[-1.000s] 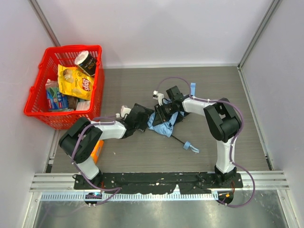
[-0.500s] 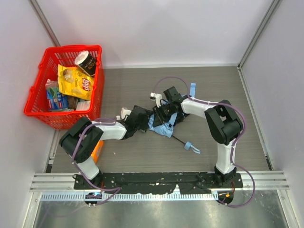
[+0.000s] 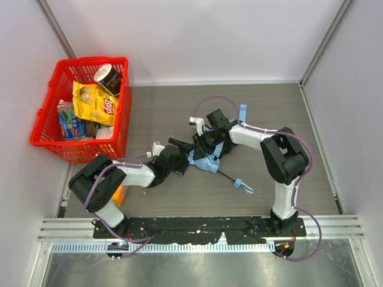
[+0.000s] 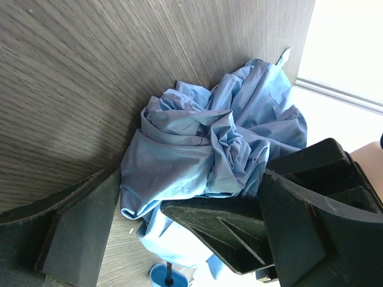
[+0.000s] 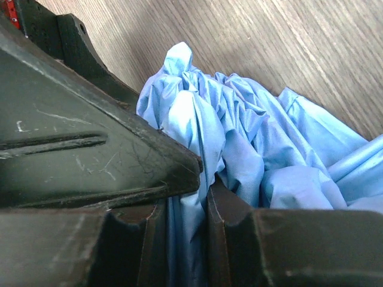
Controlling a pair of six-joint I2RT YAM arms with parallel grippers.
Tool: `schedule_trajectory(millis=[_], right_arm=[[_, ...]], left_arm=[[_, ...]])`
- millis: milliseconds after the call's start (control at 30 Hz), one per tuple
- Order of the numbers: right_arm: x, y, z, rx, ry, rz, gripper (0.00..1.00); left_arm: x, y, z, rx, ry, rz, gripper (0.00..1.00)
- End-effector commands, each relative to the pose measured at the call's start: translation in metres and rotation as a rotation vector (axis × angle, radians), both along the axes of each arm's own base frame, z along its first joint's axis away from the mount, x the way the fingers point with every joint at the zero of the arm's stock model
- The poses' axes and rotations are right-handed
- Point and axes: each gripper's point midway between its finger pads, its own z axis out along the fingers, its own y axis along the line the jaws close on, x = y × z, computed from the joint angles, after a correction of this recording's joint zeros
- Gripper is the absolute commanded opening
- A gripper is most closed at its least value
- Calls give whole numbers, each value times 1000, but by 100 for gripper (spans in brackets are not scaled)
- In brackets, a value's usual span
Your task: Put away the umbrella
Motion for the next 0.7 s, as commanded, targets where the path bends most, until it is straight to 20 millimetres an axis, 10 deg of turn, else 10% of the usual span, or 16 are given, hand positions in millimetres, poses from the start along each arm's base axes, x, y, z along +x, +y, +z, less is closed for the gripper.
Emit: schedule_trajectory(millis=[0,467,667], right_arm=[[-3,11,25,71,-44,9,1],[-32,17,21,109,48,193,1],[-30,18,17,106,57,192,1]], left_arm=[[-34,-4,-42,78,159,-120,100],[12,-11,-49,96,106,-110,69],[17,-10,-47,121,51,-130,16]])
